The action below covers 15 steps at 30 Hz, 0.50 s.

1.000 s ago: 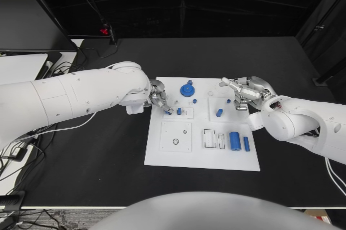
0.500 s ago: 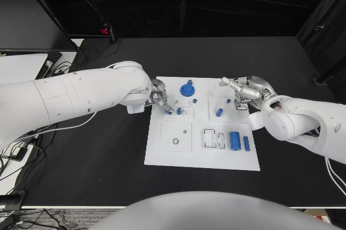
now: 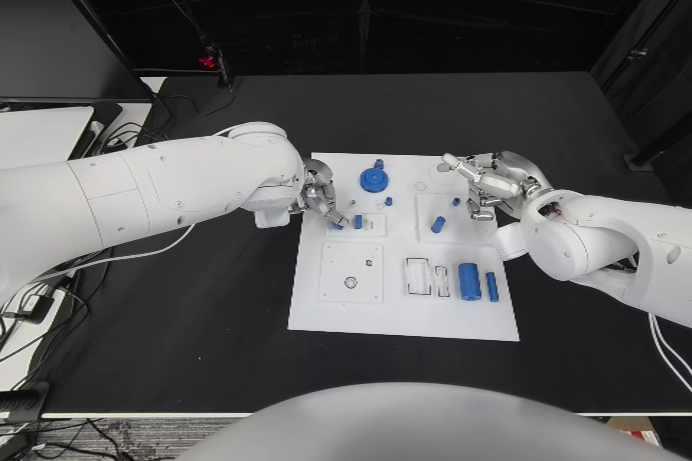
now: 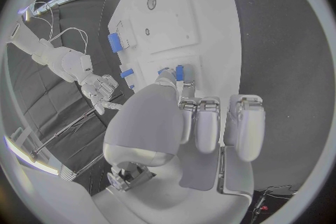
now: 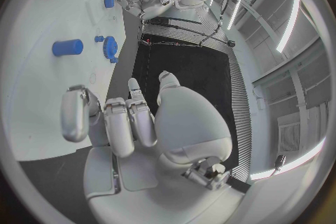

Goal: Assemble the parts on the task board

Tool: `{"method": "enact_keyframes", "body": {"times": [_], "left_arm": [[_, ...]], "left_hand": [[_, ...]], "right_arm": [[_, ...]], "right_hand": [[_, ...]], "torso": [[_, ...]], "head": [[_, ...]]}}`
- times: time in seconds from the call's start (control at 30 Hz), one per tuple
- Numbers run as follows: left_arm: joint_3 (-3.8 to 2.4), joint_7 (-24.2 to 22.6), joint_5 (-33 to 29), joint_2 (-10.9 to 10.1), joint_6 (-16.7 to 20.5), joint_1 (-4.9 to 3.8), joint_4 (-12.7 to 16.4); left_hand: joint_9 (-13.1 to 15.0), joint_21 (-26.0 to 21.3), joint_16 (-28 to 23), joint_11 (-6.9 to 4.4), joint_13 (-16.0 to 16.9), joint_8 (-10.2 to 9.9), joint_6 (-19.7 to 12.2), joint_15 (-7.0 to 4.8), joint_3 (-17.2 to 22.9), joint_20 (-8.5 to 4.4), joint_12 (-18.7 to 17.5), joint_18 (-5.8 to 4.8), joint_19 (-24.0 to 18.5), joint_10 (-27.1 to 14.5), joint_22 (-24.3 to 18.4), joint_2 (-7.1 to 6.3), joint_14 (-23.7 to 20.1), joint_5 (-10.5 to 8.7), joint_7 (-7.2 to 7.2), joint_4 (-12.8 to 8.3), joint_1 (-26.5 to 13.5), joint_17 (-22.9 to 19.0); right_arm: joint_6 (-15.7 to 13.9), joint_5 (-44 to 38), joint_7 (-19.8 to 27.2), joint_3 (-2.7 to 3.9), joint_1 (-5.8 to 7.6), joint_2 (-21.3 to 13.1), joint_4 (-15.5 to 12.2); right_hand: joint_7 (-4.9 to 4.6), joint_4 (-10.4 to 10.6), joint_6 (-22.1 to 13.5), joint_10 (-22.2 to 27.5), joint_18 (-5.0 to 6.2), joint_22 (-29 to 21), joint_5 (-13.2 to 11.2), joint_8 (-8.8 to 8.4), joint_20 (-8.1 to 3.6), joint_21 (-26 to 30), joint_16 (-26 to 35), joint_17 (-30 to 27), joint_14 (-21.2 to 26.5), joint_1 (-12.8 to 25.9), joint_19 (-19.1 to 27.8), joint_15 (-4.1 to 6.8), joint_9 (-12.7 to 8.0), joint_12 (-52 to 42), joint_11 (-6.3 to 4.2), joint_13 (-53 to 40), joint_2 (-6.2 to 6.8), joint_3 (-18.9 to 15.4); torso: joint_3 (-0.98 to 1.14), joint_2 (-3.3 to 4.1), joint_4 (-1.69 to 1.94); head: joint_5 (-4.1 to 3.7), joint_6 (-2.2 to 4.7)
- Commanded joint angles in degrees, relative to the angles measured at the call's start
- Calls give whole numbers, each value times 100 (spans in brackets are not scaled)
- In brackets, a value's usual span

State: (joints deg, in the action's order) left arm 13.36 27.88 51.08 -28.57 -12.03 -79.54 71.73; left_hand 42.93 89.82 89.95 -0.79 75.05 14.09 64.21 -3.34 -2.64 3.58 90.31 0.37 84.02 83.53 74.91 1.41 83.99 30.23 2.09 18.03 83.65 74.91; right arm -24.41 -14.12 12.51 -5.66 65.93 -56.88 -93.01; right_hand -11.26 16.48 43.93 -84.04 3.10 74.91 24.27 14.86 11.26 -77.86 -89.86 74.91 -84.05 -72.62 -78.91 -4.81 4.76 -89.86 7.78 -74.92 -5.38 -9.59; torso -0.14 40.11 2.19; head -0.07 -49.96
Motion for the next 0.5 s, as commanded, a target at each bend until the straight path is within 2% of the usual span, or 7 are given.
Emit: {"method": "enact_keyframes", "body": {"times": [0.03, 0.5], "left_arm": [[15, 86, 53, -1, -148, 24, -12], [15, 108, 108, -24, -92, 30, -33]], "left_hand": [[7, 18, 5, -45, 1495, 10, -20, -33, 185, -16, -31, -37, 598, 647, 1509, 501, 601, -28, -16, -135, 427, 1509], [15, 18, 5, -41, 1495, 10, -42, -27, 226, -11, -31, -37, 598, 647, 1509, 493, 601, -37, -13, -146, 423, 1509]], "right_arm": [[37, -8, 52, 2, 6, 4, -14], [45, -8, 56, 2, 4, 4, -10]], "right_hand": [[-109, -5, -40, -596, 59, 1017, 18, 36, -4, 10, -14, 1509, -595, -37, 40, -21, 9, -14, 51, -1508, -6, -27], [-110, 2, -56, -596, 60, 1015, 23, 55, -4, 14, -14, 1509, -595, -21, 43, -22, 9, -14, 53, -1508, -10, -44]], "torso": [[3, 1, 5], [0, -3, 3]], "head": [[6, -4], [18, -4]]}}
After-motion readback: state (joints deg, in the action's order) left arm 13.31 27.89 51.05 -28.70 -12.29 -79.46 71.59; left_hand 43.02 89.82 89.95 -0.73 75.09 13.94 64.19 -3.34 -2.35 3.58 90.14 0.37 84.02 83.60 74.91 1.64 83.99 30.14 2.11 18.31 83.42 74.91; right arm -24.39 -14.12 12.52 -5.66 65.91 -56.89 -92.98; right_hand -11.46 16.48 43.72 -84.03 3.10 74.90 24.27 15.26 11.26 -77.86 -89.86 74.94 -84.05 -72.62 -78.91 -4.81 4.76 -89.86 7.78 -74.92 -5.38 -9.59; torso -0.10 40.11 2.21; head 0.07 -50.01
